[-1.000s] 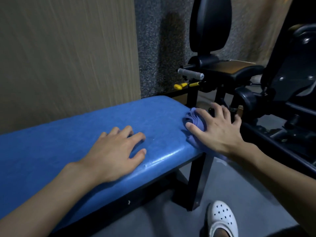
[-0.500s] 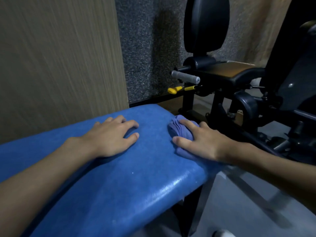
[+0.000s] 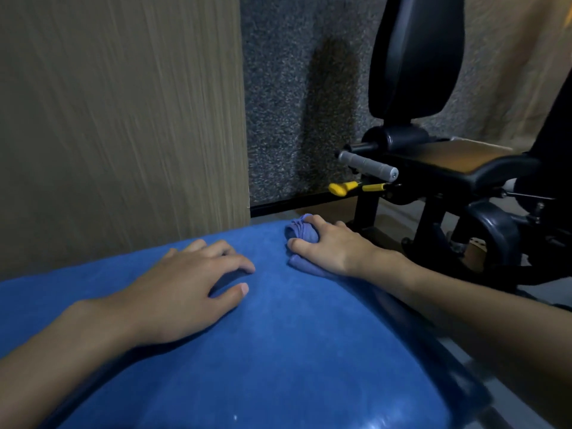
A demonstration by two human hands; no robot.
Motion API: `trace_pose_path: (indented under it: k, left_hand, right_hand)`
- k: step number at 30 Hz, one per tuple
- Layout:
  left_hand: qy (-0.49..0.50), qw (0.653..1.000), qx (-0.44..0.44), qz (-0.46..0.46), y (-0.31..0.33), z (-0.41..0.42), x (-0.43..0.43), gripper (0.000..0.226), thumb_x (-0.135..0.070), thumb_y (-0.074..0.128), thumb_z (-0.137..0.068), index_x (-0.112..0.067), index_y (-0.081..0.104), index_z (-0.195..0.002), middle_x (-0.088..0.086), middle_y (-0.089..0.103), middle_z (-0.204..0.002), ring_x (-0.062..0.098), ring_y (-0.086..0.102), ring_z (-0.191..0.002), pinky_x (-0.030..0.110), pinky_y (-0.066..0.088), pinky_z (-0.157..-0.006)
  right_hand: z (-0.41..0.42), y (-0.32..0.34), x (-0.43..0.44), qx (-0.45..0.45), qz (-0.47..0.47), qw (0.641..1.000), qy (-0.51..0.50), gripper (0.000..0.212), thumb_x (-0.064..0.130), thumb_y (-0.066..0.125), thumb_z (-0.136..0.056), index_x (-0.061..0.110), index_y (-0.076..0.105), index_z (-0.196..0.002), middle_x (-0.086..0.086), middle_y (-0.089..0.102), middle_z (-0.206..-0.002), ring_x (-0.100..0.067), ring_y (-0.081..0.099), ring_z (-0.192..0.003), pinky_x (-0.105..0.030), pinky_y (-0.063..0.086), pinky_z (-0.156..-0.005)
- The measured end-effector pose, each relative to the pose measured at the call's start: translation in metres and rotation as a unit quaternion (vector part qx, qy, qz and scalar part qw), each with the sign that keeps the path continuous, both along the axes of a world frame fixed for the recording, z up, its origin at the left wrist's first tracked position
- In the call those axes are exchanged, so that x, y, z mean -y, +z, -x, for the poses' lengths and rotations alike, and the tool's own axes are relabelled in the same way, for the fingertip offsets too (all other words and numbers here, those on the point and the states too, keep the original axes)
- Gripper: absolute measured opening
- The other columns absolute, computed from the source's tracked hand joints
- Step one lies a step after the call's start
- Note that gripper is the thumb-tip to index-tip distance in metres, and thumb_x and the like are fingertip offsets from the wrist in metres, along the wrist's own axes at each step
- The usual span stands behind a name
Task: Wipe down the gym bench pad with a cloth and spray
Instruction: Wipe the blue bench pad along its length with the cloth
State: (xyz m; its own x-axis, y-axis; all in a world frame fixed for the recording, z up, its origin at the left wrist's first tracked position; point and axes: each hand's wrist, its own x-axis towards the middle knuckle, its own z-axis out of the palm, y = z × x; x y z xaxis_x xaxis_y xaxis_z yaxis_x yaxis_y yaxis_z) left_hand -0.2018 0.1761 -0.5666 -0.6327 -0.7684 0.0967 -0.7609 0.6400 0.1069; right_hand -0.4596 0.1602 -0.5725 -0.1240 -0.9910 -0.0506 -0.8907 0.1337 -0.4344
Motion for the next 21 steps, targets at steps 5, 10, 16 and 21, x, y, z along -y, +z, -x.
trace_pose_path:
  k: [5,10,16,21]
  left_hand:
    - [0.078,0.996,0.05,0.002,0.004,-0.008,0.04,0.067,-0.082,0.009,-0.075,-0.055,0.034,-0.132,-0.03,0.036,-0.121,0.004,0.039,-0.116,0.043,0.039,-0.1]
    - [0.096,0.993,0.064,0.024,0.003,-0.028,0.054,0.076,-0.08,0.002,-0.073,-0.052,0.029,-0.138,-0.028,0.037,-0.128,0.004,0.043,-0.12,0.039,0.041,-0.098]
    - [0.134,0.99,0.053,0.007,0.0,-0.067,0.056,0.067,-0.079,0.006,-0.08,-0.055,0.022,-0.14,-0.03,0.04,-0.129,-0.001,0.046,-0.118,0.036,0.042,-0.099]
    - [0.186,0.982,0.041,-0.006,0.0,-0.094,0.059,0.058,-0.074,0.014,-0.083,-0.054,0.032,-0.135,-0.028,0.046,-0.127,0.0,0.049,-0.117,0.036,0.041,-0.099]
  right_hand:
    - [-0.004,-0.001,0.058,0.003,-0.032,0.999,0.02,0.085,0.082,0.035,-0.067,0.042,0.029,-0.142,-0.014,0.04,-0.138,-0.039,0.041,-0.127,-0.054,0.035,-0.104]
    - [-0.009,0.01,0.083,-0.015,-0.053,0.995,0.087,0.067,0.074,0.038,-0.087,0.033,0.04,-0.14,-0.007,0.044,-0.138,-0.031,0.039,-0.131,-0.044,0.032,-0.106]
    - [-0.033,0.026,0.088,-0.069,-0.067,0.983,0.159,0.057,0.077,0.039,-0.085,0.042,0.05,-0.129,0.006,0.055,-0.136,-0.022,0.049,-0.124,-0.037,0.034,-0.09]
    - [-0.101,0.018,0.083,-0.119,0.0,0.952,0.283,0.06,0.083,0.036,-0.08,0.046,0.047,-0.127,0.007,0.059,-0.129,-0.021,0.052,-0.122,-0.041,0.034,-0.088]
